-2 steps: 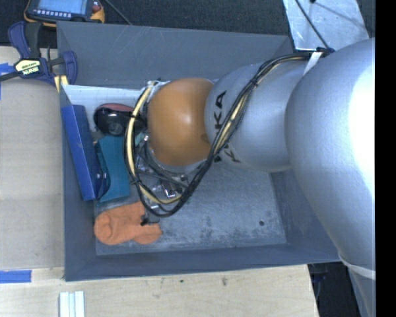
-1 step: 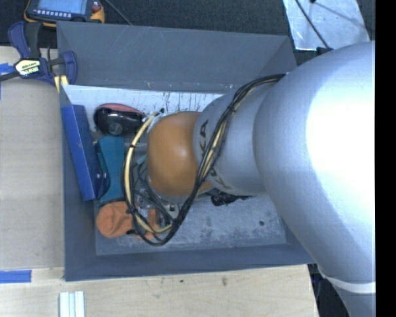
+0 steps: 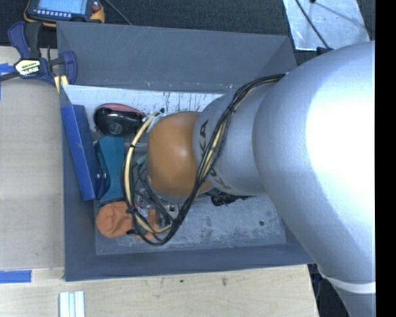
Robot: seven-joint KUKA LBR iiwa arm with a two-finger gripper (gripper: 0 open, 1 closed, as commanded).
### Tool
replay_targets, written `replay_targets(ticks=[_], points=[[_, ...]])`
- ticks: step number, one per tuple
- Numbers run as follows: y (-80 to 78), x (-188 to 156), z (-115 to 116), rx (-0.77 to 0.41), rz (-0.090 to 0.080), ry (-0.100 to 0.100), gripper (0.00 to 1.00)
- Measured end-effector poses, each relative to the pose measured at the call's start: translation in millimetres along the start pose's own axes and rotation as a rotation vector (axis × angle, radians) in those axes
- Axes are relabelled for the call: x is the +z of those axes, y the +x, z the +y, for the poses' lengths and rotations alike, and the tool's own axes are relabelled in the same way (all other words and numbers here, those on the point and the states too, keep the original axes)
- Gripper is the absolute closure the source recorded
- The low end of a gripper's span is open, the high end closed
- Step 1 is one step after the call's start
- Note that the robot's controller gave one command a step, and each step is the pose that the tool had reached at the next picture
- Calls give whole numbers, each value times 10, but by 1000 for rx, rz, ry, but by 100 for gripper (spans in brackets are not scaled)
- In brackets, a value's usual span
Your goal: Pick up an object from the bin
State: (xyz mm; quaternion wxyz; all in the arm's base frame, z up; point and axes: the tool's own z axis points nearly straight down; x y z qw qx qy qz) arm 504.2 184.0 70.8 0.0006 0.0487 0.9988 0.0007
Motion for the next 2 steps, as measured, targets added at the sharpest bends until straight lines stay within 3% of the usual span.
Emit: replay_targets(ticks=[1,2], points=[[39,-515,-42,-16,6,3,100],[-195,-987,-72,-15,0,0,100]])
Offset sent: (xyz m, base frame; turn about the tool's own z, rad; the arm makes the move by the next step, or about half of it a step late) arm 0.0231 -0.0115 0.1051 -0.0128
